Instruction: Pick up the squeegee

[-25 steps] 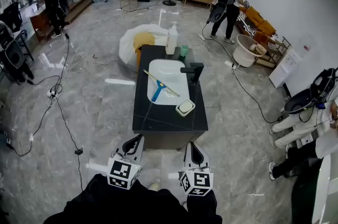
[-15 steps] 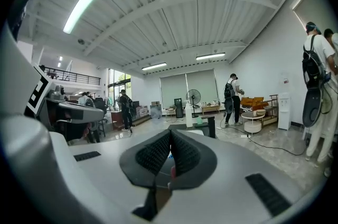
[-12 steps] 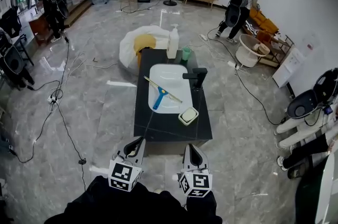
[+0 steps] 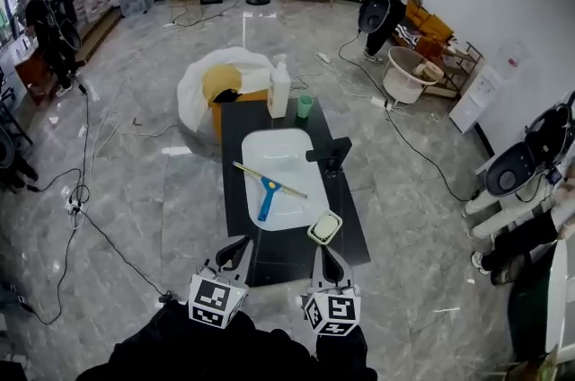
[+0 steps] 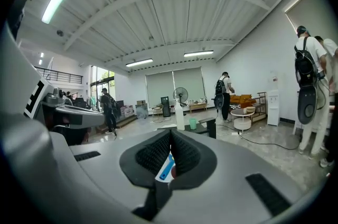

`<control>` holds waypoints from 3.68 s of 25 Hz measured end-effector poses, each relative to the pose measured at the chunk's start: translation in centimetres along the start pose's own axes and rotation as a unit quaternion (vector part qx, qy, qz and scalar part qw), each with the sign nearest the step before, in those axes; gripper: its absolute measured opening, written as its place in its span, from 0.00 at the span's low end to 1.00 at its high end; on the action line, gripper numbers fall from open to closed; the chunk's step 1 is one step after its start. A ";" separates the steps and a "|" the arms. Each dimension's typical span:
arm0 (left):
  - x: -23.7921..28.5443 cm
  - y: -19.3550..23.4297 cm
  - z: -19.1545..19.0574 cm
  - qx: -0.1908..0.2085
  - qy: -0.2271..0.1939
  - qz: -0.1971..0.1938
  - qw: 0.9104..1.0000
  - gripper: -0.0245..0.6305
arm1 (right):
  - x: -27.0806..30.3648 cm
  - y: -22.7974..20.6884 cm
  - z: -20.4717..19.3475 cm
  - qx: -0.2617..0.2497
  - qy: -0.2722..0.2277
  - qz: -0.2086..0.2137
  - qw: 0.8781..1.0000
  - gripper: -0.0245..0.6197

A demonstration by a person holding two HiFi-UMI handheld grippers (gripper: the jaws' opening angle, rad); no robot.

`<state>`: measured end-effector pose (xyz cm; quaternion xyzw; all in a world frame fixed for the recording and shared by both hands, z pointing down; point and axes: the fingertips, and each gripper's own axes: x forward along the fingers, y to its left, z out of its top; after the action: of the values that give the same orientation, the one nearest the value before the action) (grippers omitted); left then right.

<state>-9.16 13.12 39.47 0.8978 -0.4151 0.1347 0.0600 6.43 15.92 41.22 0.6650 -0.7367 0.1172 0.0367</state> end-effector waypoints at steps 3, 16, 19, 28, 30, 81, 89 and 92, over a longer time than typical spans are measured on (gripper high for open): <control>2.6 2.7 0.5 -0.004 0.005 -0.021 1.000 0.07 | 3.2 0.3 0.5 0.000 0.008 -0.017 1.000 0.06; 11.1 9.5 1.3 -0.004 0.016 -0.100 0.995 0.07 | 12.1 0.6 1.5 0.006 0.019 -0.087 0.996 0.06; 12.7 10.7 0.7 -0.005 0.019 -0.112 0.994 0.07 | 13.6 0.5 1.2 0.010 0.024 -0.101 0.995 0.06; 17.6 12.0 -1.3 -0.016 0.051 -0.127 0.990 0.07 | 16.9 -1.5 -0.8 0.025 0.054 -0.121 0.991 0.06; 19.1 12.2 -2.0 -0.017 0.059 -0.122 0.991 0.07 | 18.1 -2.3 -1.3 0.031 0.059 -0.115 0.991 0.06; 42.2 12.9 -27.4 -0.167 0.389 0.020 0.906 0.41 | 35.6 -14.6 -16.8 0.110 0.216 -0.006 0.970 0.06; 43.2 13.3 -29.1 -0.181 0.411 0.038 0.893 0.41 | 36.5 -15.6 -17.8 0.125 0.224 -0.003 0.967 0.06; 43.4 13.3 -30.5 -0.205 0.425 0.038 0.881 0.41 | 36.9 -15.6 -18.1 0.126 0.226 0.002 0.966 0.06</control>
<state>1.76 -20.41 81.20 0.7054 -0.4020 0.4173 0.4082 15.82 -17.26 68.44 0.6192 -0.6896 0.3567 0.1178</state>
